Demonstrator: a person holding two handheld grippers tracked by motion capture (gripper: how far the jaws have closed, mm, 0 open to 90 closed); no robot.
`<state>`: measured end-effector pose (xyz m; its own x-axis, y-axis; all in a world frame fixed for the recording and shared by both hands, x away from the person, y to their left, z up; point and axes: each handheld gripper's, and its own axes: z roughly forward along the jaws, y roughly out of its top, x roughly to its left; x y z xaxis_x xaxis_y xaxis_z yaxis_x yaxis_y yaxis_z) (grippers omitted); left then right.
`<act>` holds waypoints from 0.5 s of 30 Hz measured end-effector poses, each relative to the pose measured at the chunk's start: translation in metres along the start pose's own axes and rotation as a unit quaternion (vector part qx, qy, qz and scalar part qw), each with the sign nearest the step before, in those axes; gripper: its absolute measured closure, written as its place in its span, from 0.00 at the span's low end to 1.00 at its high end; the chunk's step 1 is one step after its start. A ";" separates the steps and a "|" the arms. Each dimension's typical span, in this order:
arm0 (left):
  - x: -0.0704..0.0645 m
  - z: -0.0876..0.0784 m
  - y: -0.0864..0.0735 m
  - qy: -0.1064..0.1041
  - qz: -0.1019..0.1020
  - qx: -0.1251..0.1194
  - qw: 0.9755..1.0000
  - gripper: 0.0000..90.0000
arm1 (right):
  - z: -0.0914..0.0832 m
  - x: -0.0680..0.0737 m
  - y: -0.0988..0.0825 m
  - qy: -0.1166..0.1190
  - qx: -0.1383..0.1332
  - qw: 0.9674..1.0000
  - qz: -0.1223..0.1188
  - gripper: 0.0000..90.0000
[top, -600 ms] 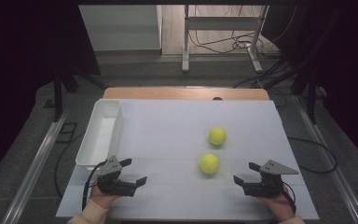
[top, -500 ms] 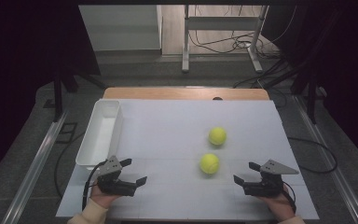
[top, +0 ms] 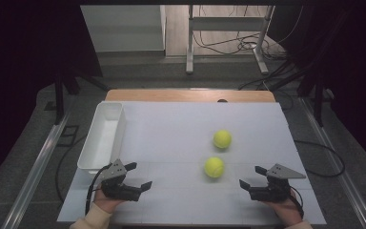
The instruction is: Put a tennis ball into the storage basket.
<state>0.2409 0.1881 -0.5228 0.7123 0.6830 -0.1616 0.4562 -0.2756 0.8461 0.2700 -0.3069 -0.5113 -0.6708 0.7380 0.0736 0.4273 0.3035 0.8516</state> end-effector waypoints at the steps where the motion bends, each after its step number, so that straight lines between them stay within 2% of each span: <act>1: 0.000 0.000 0.001 0.000 0.000 0.000 1.000 0.07 | 0.000 0.000 0.000 0.000 0.000 1.000 0.000 0.16; 15: -0.008 0.007 0.015 -0.003 0.009 -0.004 1.000 0.07 | 0.001 0.001 0.001 0.007 0.000 1.000 0.007 0.16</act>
<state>0.2457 0.1734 -0.5127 0.7232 0.6744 -0.1488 0.4390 -0.2826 0.8529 0.2703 -0.3056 -0.5110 -0.6729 0.7340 0.0923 0.4366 0.2933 0.8505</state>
